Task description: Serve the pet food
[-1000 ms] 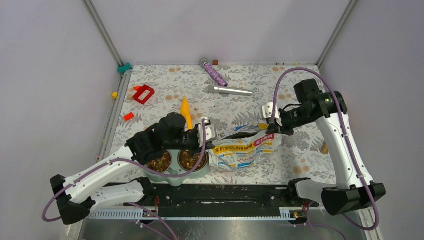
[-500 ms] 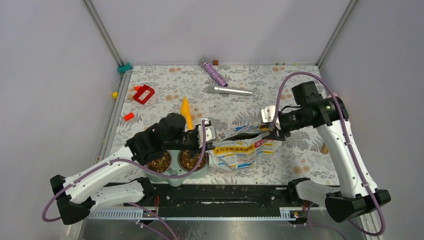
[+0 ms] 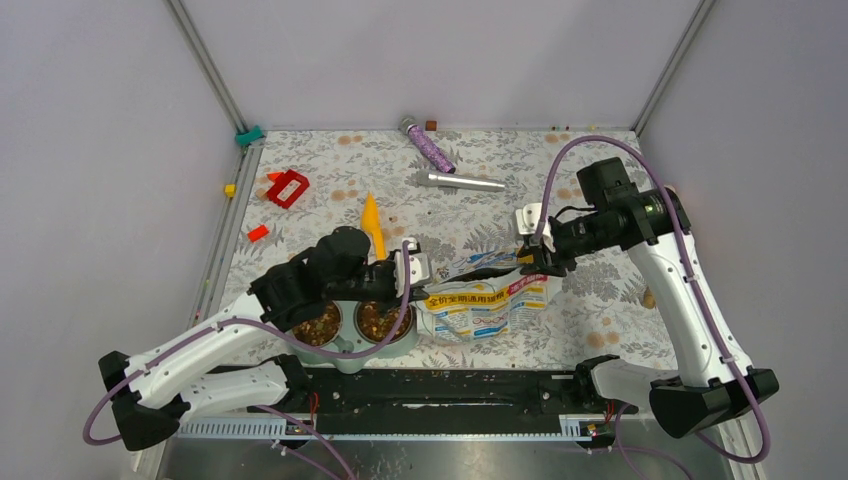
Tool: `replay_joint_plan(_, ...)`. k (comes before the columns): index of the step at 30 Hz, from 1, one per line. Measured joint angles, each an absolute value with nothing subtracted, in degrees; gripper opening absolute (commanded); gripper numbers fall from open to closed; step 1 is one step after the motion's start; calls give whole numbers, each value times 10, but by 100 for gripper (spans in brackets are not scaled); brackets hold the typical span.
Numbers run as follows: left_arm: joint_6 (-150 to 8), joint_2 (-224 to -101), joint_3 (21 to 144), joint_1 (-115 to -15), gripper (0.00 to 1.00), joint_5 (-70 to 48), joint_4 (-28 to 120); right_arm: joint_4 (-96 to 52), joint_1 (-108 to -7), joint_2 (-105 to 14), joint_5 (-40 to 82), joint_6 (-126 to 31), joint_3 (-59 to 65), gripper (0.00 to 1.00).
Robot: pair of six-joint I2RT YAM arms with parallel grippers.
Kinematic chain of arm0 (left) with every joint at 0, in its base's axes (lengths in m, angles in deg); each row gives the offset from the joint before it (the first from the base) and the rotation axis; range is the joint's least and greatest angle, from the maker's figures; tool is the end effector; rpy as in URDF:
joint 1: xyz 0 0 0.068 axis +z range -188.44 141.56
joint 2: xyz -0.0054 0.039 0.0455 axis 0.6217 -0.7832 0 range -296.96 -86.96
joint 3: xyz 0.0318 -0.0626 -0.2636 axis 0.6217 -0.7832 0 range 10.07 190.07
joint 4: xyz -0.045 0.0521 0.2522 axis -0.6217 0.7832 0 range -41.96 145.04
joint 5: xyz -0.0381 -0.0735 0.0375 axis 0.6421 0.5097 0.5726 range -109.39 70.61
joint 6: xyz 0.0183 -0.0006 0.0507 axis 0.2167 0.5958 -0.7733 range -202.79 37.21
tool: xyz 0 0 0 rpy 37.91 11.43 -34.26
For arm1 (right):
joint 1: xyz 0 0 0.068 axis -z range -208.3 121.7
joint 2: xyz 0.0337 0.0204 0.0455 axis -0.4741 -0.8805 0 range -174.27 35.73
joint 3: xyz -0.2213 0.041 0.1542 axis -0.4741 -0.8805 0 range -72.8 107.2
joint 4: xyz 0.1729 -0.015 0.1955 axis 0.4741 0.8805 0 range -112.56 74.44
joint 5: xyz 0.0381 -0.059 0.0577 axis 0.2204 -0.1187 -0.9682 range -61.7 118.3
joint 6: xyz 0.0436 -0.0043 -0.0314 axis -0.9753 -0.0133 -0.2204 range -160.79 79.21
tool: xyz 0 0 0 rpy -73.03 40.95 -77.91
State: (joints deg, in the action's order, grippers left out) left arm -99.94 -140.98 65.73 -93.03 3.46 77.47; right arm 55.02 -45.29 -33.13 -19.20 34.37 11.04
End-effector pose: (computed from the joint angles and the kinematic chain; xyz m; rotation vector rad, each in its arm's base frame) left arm 0.1061 -0.1731 0.3443 1.4369 1.5508 -0.8080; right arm 0.1750 0.0809 0.3939 -1.8049 1.4002 0.6043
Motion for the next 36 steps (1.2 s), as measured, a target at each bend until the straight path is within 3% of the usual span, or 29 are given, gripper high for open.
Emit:
replay_joint_plan(8,-999,-1406,657,-930,0,42,781,525,-478,-314,-194,353,83,54)
replay_joint_plan(15,-999,-1406,657,-930,0,42,781,503,-507,-321,-210,342,80,49)
replay_joint_plan(20,-999,-1406,657,-930,0,42,782,496,-518,-324,-206,325,80,28)
replay_joint_plan(21,-999,-1406,657,-930,0,42,782,495,-520,-324,-204,320,80,18)
replay_joint_plan(22,-999,-1406,657,-930,0,41,782,495,-520,-324,-202,313,80,1)
replay_joint_plan(31,-999,-1406,657,-930,0,37,781,509,-526,-342,-192,282,96,0)
replay_joint_plan(32,-999,-1406,657,-930,0,37,781,508,-526,-342,-192,279,96,8)
replay_joint_plan(34,-999,-1406,657,-930,0,37,781,507,-526,-341,-193,277,95,38)
replay_joint_plan(36,-998,-1406,657,-930,0,38,781,496,-527,-336,-198,272,85,49)
